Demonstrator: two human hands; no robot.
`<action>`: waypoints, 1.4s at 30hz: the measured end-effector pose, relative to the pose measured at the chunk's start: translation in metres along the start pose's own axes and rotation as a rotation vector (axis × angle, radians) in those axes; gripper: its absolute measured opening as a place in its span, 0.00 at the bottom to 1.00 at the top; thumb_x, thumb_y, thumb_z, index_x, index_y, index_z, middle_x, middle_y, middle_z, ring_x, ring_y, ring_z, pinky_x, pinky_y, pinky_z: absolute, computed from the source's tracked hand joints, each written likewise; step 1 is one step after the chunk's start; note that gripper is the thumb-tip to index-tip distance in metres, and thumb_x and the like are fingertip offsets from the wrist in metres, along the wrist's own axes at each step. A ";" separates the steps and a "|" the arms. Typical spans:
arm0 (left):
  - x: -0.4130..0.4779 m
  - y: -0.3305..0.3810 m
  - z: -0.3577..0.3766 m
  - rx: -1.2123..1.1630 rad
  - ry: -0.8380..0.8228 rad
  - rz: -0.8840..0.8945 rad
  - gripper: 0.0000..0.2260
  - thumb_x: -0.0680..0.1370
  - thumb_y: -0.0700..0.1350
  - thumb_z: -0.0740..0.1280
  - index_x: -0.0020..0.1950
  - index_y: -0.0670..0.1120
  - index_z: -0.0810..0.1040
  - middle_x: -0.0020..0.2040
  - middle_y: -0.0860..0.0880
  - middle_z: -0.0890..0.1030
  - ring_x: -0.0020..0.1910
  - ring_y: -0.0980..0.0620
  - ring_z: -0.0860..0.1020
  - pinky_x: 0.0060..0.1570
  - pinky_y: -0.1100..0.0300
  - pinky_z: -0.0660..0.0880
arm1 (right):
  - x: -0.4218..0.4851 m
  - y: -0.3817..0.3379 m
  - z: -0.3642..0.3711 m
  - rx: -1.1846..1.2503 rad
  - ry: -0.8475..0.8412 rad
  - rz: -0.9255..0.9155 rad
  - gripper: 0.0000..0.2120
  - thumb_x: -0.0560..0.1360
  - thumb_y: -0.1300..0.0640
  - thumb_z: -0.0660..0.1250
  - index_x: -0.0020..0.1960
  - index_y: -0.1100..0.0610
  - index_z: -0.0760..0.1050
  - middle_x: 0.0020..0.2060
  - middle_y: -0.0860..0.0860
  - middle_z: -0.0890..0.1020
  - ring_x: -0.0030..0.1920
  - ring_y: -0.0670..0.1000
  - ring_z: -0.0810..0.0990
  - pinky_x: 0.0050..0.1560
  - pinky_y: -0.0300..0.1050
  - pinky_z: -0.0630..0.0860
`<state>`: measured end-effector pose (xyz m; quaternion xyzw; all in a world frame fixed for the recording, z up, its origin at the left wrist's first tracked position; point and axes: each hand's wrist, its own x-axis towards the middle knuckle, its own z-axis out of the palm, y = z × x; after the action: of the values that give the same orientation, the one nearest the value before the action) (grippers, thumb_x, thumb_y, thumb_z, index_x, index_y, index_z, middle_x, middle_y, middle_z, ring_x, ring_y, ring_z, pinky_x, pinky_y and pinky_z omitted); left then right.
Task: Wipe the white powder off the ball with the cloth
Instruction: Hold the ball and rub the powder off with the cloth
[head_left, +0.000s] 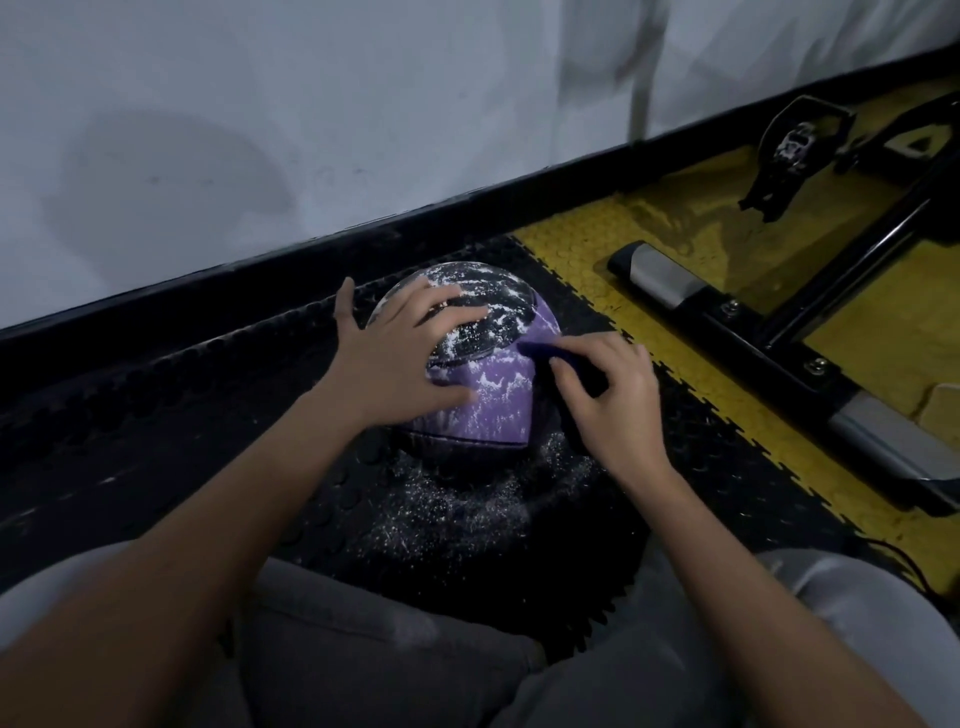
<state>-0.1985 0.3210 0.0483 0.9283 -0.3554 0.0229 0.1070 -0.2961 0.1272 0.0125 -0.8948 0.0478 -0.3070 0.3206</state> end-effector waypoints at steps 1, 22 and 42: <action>0.001 0.000 -0.001 -0.009 -0.005 -0.007 0.33 0.69 0.66 0.65 0.71 0.68 0.54 0.75 0.61 0.52 0.75 0.58 0.44 0.64 0.35 0.32 | -0.002 -0.002 0.003 -0.020 -0.020 -0.029 0.08 0.74 0.57 0.68 0.53 0.54 0.81 0.46 0.47 0.80 0.45 0.54 0.74 0.48 0.28 0.61; 0.001 0.003 -0.001 -0.068 -0.025 -0.049 0.34 0.69 0.63 0.68 0.71 0.67 0.55 0.75 0.61 0.51 0.75 0.57 0.39 0.65 0.36 0.32 | -0.003 -0.004 0.014 -0.045 0.018 -0.118 0.08 0.72 0.61 0.70 0.50 0.56 0.82 0.45 0.48 0.80 0.46 0.51 0.69 0.50 0.27 0.62; 0.001 0.003 -0.001 -0.121 -0.031 -0.069 0.33 0.69 0.59 0.69 0.70 0.67 0.57 0.74 0.61 0.51 0.74 0.57 0.39 0.65 0.37 0.32 | 0.001 -0.012 0.014 -0.013 0.065 -0.101 0.08 0.74 0.60 0.67 0.52 0.58 0.81 0.46 0.49 0.79 0.46 0.55 0.72 0.53 0.26 0.59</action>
<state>-0.2002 0.3183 0.0500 0.9322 -0.3253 -0.0168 0.1581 -0.2880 0.1440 0.0116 -0.8877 0.0150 -0.3511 0.2974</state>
